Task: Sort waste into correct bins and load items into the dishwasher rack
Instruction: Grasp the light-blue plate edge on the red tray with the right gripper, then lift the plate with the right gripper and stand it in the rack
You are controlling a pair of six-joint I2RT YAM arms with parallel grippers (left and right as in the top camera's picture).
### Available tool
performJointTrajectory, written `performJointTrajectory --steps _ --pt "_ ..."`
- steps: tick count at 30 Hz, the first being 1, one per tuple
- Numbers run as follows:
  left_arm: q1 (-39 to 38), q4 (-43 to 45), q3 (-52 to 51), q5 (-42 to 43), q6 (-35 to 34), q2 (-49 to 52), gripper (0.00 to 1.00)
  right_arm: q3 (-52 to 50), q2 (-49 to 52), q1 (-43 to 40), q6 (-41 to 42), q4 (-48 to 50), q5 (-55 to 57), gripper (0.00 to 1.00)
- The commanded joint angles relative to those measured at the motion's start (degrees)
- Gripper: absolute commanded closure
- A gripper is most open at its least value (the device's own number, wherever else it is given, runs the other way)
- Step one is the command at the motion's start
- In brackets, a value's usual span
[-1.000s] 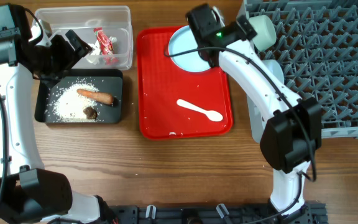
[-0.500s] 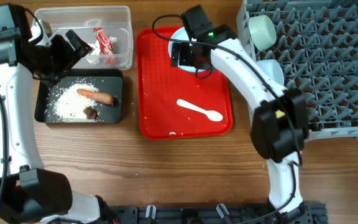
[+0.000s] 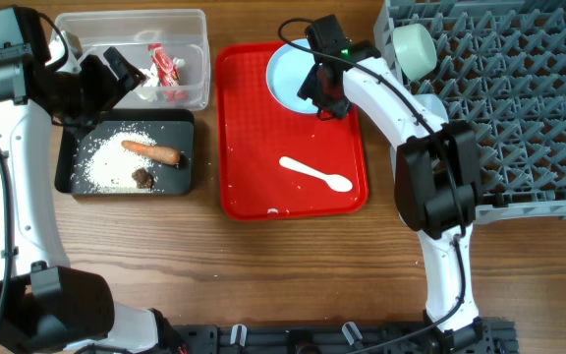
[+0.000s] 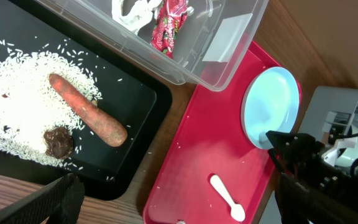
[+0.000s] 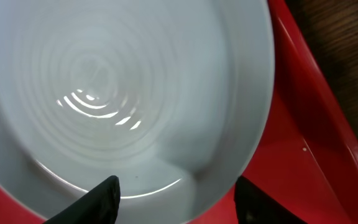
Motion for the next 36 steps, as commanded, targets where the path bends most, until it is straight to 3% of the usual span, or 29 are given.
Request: performJointTrajectory --steps 1,5,10,13,15,21,25,30,35,36 --pt "0.1 0.0 0.2 0.1 -0.5 0.0 0.0 0.5 3.7 0.0 3.7 0.6 1.2 0.43" --pt "0.1 0.0 0.2 0.1 -0.5 0.0 0.0 0.5 5.0 0.0 3.6 -0.1 1.2 0.49" --pt "0.1 0.0 0.2 0.1 -0.5 0.0 0.0 0.5 5.0 0.0 3.0 -1.3 0.9 0.88" --pt "0.1 0.0 0.2 0.1 -0.5 0.0 0.0 0.5 5.0 -0.2 -1.3 -1.9 -2.6 0.95" --pt "0.1 0.0 0.2 0.1 -0.5 0.0 0.0 0.5 5.0 -0.4 -5.6 -1.9 -4.4 0.96" --pt "0.1 0.0 0.2 0.1 -0.5 0.0 0.0 0.6 3.1 -1.6 -29.1 -2.1 -18.0 0.96" --pt "0.1 0.0 0.2 0.1 -0.5 0.0 0.0 0.6 -7.2 -5.4 -36.4 -4.0 -18.5 0.96" --pt "0.1 0.0 0.2 0.1 -0.5 0.0 0.0 0.6 -19.0 -10.0 -37.6 -4.6 -9.5 0.96" --pt "0.1 0.0 0.2 0.1 -0.5 0.0 0.0 0.6 -29.0 -13.5 -39.0 -6.2 8.4 0.96" --pt "0.1 0.0 0.2 0.1 -0.5 0.0 0.0 0.6 -31.1 -14.2 -38.7 -7.1 16.0 0.96"
